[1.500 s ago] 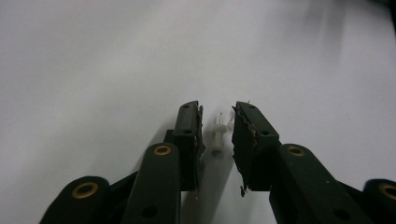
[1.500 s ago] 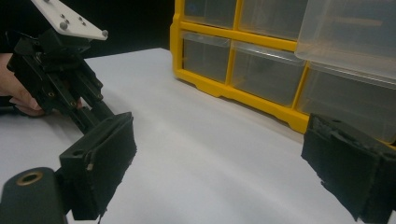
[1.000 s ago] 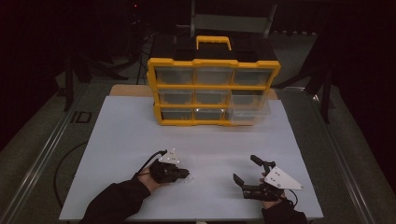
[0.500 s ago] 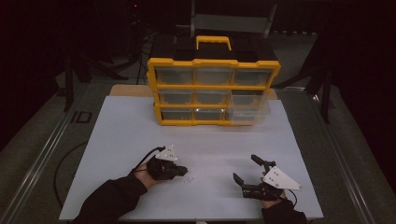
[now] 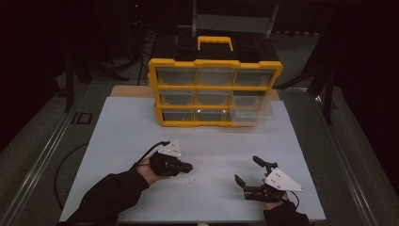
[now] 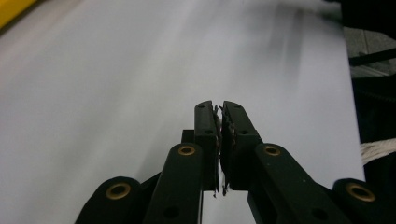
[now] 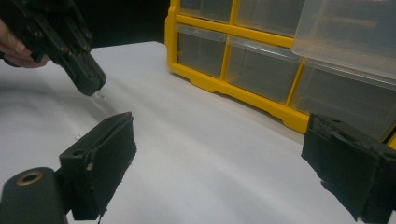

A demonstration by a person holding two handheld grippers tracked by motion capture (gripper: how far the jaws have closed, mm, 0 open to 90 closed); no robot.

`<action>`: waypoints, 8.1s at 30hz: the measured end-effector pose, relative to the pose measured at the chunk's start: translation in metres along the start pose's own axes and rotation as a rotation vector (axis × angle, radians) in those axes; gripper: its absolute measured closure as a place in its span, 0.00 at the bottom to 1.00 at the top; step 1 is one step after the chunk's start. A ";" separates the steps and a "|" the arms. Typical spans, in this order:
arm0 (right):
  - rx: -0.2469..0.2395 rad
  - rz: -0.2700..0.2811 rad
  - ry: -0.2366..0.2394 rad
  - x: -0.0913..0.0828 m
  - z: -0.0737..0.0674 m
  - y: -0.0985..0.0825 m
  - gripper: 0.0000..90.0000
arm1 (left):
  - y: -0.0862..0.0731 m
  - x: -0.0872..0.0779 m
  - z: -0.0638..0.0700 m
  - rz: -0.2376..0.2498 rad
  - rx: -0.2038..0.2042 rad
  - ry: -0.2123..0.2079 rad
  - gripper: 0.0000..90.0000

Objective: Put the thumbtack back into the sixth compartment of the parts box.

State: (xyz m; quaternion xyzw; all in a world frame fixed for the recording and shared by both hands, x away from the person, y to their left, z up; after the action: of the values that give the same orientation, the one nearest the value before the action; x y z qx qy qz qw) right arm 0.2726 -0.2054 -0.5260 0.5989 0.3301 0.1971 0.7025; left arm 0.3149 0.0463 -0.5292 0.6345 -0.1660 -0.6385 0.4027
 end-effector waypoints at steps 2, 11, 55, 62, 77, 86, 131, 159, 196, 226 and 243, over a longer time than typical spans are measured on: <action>-0.001 0.000 0.001 0.000 0.000 0.000 0.11 | 0.011 -0.003 -0.001 0.019 0.003 -0.017 0.96; 0.016 0.012 0.008 -0.001 0.000 0.001 0.11 | 0.038 -0.011 0.002 0.063 0.025 -0.037 0.96; 0.013 0.007 0.014 0.000 -0.001 0.001 0.11 | 0.159 -0.025 -0.022 0.213 0.077 -0.056 0.95; 0.021 0.009 0.017 0.000 -0.001 0.001 0.11 | 0.186 -0.023 -0.029 0.245 0.092 -0.032 0.96; 0.030 0.014 0.025 0.000 -0.002 0.001 0.11 | 0.228 -0.006 -0.048 0.300 0.041 0.003 0.95; 0.019 0.011 0.033 0.001 -0.002 0.001 0.11 | 0.232 0.015 -0.059 0.290 0.014 0.018 0.95; 0.027 0.012 0.037 0.002 -0.004 0.002 0.11 | 0.204 0.011 -0.048 0.257 -0.012 0.027 0.02; 0.023 0.007 0.031 0.002 -0.002 0.001 0.11 | 0.131 -0.008 -0.020 0.207 0.008 -0.058 0.00; 0.010 -0.009 0.042 0.005 -0.005 0.000 0.11 | 0.015 0.012 0.003 0.088 0.027 -0.098 0.09; 0.009 -0.013 0.044 0.006 -0.006 -0.001 0.11 | -0.029 0.045 -0.007 -0.096 0.004 -0.135 0.76; 0.008 -0.013 0.044 0.006 -0.005 -0.001 0.11 | -0.027 0.047 -0.009 -0.142 0.048 -0.090 0.95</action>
State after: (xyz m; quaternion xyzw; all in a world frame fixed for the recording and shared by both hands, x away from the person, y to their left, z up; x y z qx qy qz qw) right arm 0.2727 -0.1979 -0.5286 0.5953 0.3501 0.2042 0.6938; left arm 0.3213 0.0316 -0.5814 0.6247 -0.1536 -0.6893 0.3331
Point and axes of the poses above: each handheld gripper's, and its own axes: x roughly forward along the jaws, y roughly out of its top, z roughly to its right, the point moved 7 cm from there along x, roughly forward along the jaws, and after that the axes turned 2 degrees about y, right-handed, at the moved point
